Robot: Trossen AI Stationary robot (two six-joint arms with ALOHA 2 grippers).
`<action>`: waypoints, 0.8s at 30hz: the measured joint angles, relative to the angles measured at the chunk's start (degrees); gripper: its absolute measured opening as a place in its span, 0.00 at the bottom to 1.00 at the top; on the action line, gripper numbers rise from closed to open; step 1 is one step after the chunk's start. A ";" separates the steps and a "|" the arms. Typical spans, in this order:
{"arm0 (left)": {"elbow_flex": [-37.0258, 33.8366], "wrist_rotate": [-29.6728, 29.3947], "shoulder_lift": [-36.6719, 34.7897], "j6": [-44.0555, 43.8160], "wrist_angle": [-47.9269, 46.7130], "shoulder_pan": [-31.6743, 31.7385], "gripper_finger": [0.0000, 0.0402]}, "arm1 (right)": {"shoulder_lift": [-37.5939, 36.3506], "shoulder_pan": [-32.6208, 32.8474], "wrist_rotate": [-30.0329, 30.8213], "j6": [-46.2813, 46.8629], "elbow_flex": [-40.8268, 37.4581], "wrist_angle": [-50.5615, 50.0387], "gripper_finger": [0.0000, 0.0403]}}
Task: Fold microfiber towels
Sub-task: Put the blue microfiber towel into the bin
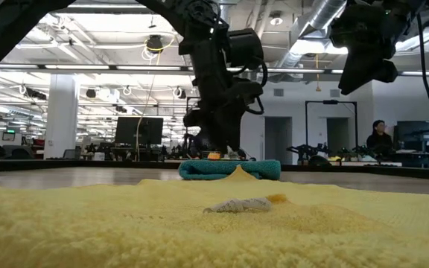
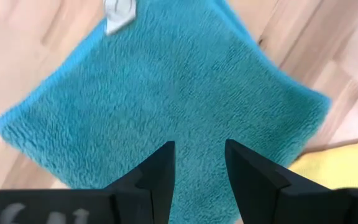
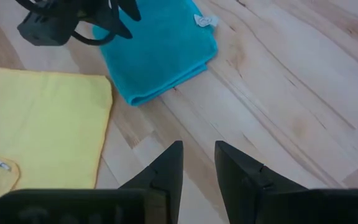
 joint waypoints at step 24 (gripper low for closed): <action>-0.12 -2.59 2.00 2.86 0.72 -0.04 0.50 | 0.02 0.00 -0.02 -0.02 0.00 0.06 0.29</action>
